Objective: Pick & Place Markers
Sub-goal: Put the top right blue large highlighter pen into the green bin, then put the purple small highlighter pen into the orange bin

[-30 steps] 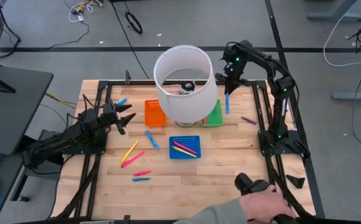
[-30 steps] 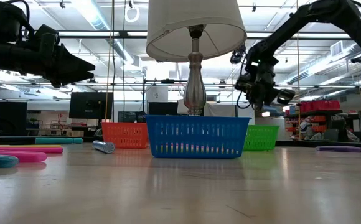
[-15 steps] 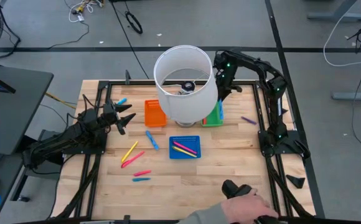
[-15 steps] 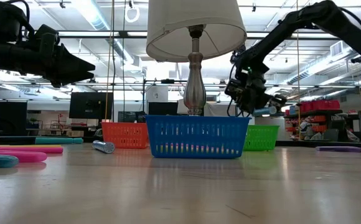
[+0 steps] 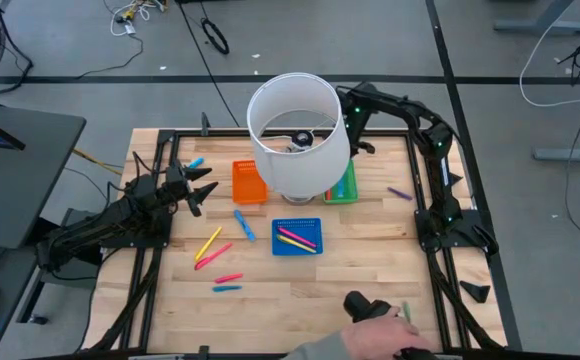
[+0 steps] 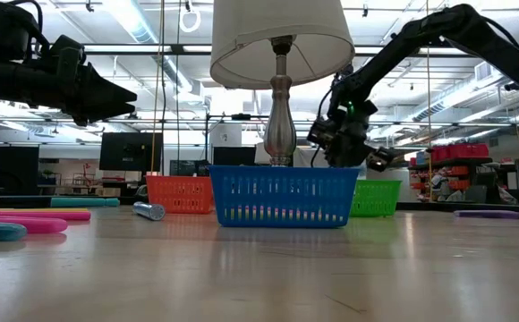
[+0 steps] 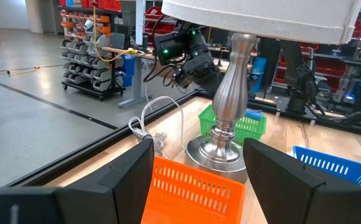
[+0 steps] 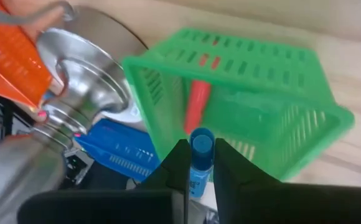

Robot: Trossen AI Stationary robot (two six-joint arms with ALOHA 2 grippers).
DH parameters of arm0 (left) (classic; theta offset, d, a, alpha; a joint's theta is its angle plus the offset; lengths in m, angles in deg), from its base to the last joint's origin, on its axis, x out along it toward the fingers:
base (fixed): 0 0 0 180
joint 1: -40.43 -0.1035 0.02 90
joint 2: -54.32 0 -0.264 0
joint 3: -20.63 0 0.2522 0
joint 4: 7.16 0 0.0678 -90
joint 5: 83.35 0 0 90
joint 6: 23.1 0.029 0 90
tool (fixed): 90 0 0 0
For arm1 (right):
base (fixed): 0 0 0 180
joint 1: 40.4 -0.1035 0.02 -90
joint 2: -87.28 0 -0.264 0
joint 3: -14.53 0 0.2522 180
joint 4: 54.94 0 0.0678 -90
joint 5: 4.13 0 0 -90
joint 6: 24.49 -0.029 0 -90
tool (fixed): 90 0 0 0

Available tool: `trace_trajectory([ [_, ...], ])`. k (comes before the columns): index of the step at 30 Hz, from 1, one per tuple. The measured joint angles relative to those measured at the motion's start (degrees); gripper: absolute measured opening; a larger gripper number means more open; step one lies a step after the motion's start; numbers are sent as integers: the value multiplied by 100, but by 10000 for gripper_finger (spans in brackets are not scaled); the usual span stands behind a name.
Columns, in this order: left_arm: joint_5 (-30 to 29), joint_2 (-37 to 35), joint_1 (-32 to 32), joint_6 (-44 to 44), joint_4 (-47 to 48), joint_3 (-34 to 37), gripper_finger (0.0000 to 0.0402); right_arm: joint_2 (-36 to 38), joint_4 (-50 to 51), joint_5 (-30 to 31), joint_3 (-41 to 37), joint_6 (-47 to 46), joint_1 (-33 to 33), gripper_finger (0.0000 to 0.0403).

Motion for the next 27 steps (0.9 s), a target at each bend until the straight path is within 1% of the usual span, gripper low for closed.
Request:
trace_trajectory([
  [8,-1,0,0,1,0,0,252,0,-156,-4,0,-15,7,35],
  [12,0,0,1,0,0,0,252,-2,-107,1,0,119,4,47],
  [15,-1,-1,1,0,0,2,252,0,-45,21,0,208,-7,68],
  [20,0,-1,1,1,0,0,252,0,46,333,0,199,-6,114],
  [27,-1,-1,-1,1,0,2,252,0,71,354,0,201,-7,167],
])
